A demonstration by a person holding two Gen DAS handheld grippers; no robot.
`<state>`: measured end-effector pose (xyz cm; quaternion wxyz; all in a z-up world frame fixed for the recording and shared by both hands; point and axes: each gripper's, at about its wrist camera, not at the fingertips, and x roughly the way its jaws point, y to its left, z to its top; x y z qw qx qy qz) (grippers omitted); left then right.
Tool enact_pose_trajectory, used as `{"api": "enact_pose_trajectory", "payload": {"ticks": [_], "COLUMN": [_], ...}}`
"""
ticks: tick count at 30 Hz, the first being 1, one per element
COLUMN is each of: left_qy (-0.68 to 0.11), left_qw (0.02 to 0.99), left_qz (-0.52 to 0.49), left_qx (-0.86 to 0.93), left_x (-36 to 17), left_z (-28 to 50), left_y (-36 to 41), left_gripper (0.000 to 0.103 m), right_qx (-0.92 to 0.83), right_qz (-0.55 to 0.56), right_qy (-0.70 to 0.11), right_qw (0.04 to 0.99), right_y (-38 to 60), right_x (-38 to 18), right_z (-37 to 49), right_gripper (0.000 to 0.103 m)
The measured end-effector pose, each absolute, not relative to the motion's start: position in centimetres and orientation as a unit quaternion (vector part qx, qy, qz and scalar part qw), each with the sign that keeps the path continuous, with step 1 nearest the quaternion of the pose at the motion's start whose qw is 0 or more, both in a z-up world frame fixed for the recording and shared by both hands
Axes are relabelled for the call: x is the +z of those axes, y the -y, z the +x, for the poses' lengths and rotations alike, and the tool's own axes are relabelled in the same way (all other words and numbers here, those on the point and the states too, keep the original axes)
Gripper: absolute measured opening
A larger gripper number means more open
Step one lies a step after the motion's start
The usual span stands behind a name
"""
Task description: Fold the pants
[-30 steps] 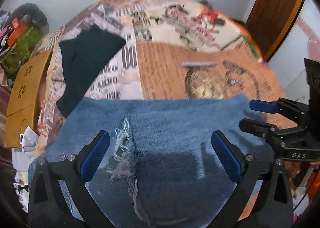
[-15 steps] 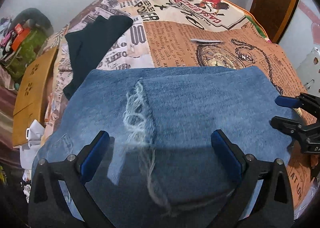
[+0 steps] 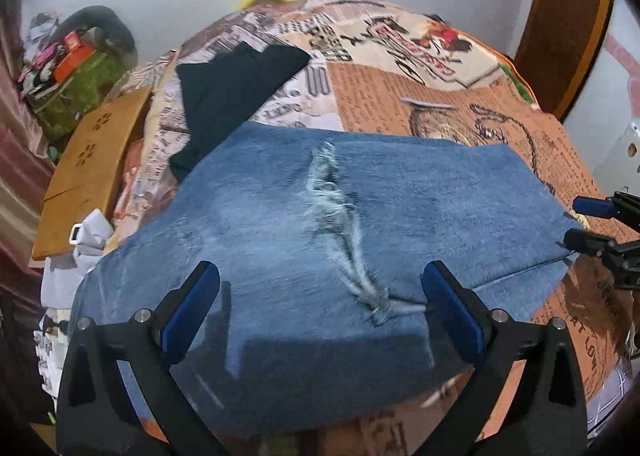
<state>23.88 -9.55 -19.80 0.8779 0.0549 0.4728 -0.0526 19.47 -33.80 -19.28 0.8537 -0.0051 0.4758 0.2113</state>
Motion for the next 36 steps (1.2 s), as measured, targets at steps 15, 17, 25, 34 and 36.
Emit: {"api": "enact_pose_trajectory", "payload": {"ticks": [15,17,25,34,36], "left_qy": [-0.391,-0.403,-0.433,-0.481,-0.485], "left_qw": [0.912,0.902,0.871,0.811,0.796], "left_qz": [-0.052,-0.084,-0.189,-0.316,-0.352], "left_qx": [0.11,0.126,0.138,0.105,0.086], "left_x": [-14.4,-15.2,-19.4,-25.4,-26.7], "left_z": [18.5,17.8,14.2,12.2,11.7], "left_y": [-5.1,-7.9,-14.1,-17.2,-17.5], "left_gripper": [0.103,0.103,0.103,0.096,0.095], "right_qx": [0.285,0.305,0.333,0.335,0.334], "right_qz": [-0.024,-0.014,-0.022,-0.055,-0.058], "right_qy": [-0.385,-0.396,-0.427,-0.449,-0.45], "right_qw": [0.877,0.866,0.84,0.826,0.826], "right_y": [25.6,23.8,18.2,15.0,14.9], "right_x": [-13.7,-14.3,-17.1,-19.4,-19.4], "right_z": [20.0,20.5,20.4,19.4,19.4], "right_gripper": [0.07,0.07,0.07,0.077,0.077]}}
